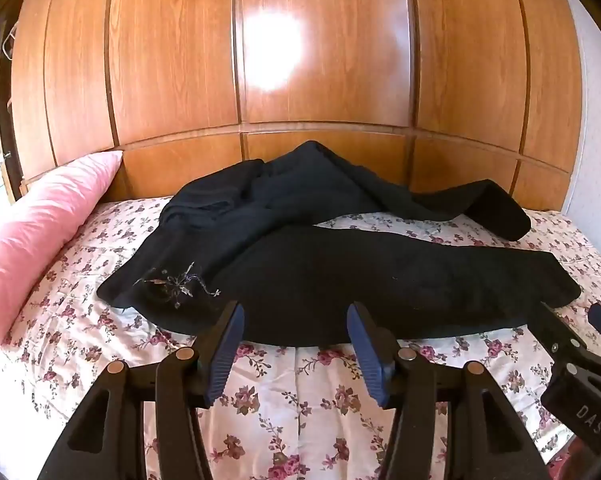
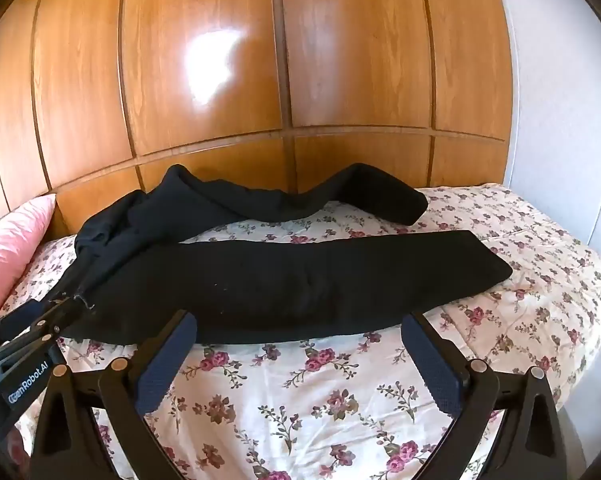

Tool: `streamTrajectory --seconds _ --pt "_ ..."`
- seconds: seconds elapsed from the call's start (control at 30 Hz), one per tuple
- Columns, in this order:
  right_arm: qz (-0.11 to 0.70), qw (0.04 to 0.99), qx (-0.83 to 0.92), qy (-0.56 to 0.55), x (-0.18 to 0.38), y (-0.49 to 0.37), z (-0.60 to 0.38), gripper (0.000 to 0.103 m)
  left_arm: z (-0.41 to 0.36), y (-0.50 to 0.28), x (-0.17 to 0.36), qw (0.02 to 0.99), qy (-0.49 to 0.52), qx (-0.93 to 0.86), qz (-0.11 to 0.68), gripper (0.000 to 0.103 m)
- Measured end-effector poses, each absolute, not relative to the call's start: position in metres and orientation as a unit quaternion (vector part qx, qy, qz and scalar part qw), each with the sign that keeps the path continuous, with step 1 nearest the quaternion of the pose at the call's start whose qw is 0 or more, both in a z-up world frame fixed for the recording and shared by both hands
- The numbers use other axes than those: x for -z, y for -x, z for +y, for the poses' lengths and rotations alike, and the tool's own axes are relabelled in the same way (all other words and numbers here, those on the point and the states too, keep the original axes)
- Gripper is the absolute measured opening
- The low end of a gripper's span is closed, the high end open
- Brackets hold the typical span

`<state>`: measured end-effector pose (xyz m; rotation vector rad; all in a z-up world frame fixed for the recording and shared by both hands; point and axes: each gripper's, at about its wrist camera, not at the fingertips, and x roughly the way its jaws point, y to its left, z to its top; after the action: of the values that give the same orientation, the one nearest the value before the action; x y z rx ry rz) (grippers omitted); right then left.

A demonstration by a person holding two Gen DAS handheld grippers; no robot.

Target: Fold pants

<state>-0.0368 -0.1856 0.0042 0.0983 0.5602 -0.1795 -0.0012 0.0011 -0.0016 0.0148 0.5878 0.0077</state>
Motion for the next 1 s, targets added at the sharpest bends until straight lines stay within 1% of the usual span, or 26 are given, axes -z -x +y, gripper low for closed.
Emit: streamTrajectory --seconds 0.07,0.27,0.47,1.0 --pt "0.276 0.956 0.087 -0.043 -0.005 0.037 -0.183 0.103 -0.011 0.007 -0.001 0.959 -0.027 -0.006 0.283 0.055" --pt "0.273 0.958 0.080 -0.031 -0.011 0.040 -0.176 0.103 -0.005 0.005 -0.007 0.952 -0.008 0.004 0.305 0.055" --pt "0.277 0.956 0.091 -0.043 -0.004 0.041 -0.176 0.103 -0.007 0.004 -0.009 0.952 -0.006 0.009 0.306 0.055" --pt "0.278 0.955 0.092 -0.044 -0.009 0.036 -0.189 0.103 -0.017 0.013 -0.008 0.952 -0.014 0.033 0.303 0.055"
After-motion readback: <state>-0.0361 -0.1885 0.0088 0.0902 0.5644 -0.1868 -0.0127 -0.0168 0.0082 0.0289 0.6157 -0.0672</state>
